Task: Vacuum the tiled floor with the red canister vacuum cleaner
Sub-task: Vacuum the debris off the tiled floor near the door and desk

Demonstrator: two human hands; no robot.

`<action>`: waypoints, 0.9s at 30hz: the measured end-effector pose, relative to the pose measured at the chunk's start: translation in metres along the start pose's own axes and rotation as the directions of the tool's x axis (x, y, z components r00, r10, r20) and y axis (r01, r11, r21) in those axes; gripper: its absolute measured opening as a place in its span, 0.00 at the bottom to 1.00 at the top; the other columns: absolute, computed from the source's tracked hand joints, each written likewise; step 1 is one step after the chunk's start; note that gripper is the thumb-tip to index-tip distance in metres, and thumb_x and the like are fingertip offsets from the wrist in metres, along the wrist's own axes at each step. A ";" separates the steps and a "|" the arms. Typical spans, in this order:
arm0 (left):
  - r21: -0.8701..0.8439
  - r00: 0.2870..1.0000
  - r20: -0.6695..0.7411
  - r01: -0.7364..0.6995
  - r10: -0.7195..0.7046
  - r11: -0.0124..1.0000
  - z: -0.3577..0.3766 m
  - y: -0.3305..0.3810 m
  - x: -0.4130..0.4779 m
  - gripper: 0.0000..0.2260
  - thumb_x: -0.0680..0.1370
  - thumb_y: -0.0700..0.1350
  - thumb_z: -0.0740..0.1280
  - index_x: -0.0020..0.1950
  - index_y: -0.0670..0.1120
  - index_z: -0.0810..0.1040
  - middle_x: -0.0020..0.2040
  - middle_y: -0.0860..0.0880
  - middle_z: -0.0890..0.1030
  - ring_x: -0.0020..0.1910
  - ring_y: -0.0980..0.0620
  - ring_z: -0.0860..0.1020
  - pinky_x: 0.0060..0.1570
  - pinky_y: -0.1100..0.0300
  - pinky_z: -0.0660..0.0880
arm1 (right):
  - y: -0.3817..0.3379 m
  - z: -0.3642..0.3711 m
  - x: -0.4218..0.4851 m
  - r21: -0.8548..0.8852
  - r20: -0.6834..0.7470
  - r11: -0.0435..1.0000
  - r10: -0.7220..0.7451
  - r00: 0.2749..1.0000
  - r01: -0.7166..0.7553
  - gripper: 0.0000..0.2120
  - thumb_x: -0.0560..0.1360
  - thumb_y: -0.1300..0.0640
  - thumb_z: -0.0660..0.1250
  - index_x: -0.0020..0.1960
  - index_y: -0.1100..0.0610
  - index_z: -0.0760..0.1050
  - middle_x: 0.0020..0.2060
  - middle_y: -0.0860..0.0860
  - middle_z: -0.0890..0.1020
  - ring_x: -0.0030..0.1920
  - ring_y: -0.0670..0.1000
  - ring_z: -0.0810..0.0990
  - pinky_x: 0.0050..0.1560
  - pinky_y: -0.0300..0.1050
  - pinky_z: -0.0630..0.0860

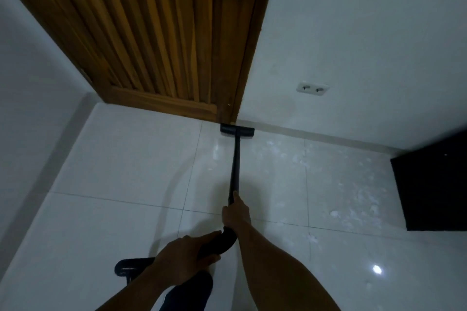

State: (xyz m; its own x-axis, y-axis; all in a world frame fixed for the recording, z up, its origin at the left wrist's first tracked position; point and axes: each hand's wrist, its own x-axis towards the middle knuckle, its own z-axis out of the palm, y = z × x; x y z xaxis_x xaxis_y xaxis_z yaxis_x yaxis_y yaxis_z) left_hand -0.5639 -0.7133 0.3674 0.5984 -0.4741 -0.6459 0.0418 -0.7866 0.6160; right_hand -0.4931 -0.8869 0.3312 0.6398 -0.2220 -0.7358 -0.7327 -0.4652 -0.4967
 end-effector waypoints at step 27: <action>0.121 0.994 0.070 -0.094 0.086 0.988 0.400 0.089 -0.222 0.23 0.76 0.73 0.58 0.68 0.82 0.52 0.56 0.62 0.82 0.51 0.63 0.80 0.57 0.61 0.77 | 0.411 0.004 -0.266 -0.029 0.084 0.998 -0.050 0.995 0.052 0.33 0.77 0.60 0.60 0.80 0.51 0.52 0.69 0.57 0.72 0.60 0.55 0.78 0.58 0.43 0.77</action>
State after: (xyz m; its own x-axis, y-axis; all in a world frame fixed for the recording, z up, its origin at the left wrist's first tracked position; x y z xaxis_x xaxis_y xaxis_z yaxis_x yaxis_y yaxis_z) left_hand -1.0134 -0.8364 0.3850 0.5425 -0.5664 -0.6203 -0.1116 -0.7805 0.6151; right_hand -0.9651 -1.0154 0.3205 0.6536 -0.1256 -0.7463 -0.6911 -0.5010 -0.5209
